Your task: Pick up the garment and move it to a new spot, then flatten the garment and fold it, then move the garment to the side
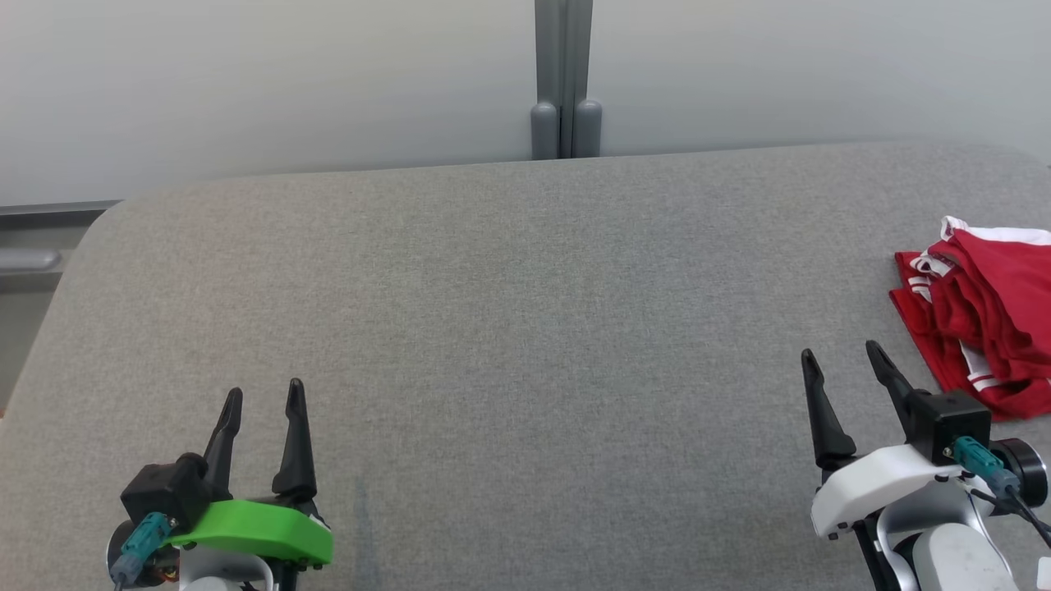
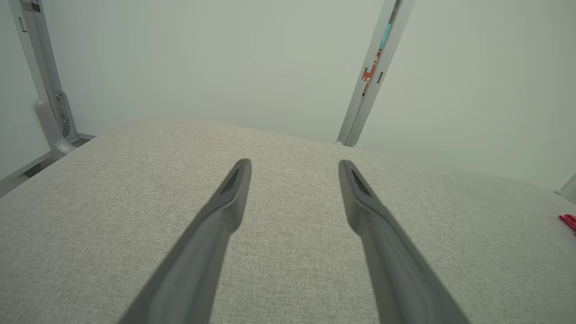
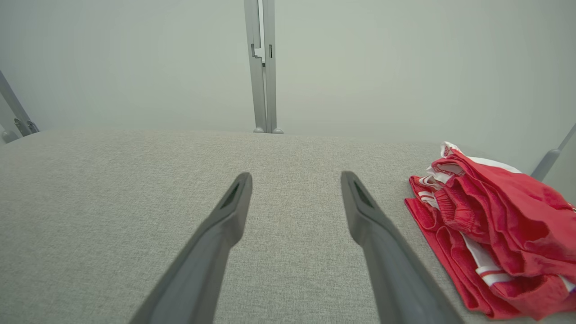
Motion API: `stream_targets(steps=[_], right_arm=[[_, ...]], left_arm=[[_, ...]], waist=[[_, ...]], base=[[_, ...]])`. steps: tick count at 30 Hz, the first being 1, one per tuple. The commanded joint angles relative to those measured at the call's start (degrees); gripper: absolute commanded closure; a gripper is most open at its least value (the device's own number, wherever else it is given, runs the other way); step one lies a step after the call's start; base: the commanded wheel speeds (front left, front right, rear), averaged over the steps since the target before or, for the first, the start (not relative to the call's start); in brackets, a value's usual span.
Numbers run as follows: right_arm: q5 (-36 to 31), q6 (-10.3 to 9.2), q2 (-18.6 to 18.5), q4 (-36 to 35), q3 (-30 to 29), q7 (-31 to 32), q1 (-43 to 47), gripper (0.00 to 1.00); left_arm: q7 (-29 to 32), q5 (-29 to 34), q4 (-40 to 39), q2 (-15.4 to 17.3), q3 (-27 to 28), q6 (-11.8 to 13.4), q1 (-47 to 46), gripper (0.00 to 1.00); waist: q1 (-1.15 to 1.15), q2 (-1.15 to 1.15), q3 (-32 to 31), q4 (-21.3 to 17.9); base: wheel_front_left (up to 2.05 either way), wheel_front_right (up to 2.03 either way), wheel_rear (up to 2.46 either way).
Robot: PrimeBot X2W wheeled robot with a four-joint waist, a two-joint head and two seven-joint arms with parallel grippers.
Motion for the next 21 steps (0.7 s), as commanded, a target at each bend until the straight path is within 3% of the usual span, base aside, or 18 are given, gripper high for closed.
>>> stream_targets(steps=[1,18,19,21], right_arm=[[-0.2,-0.12,0.1,0.2,-0.1,-0.4,0.1,0.0],[0.2,-0.12,0.7,1.2,0.3,-0.1,-0.2,0.0],[0.1,0.0,0.8,1.1,0.3,-0.2,0.0,1.0],[0.1,0.0,1.1,2.3,0.3,-0.2,0.3,1.0]], left_arm=[[-0.2,0.5,-0.1,0.3,0.1,0.1,0.7,0.0],[-0.2,-0.8,0.7,1.1,-1.0,0.1,0.4,0.0],[0.0,-0.8,0.6,0.8,-0.9,0.0,0.0,1.0],[0.2,-0.8,1.8,0.5,-0.9,0.0,0.2,1.0]], waist=[[0.0,0.0,0.1,-0.1],[0.0,0.0,0.4,-0.2],[0.0,0.0,0.4,-0.2],[0.0,0.0,0.4,-0.2]], base=[[0.0,0.0,0.0],[0.0,0.0,0.0],[0.0,0.0,0.0],[0.0,0.0,0.0]])
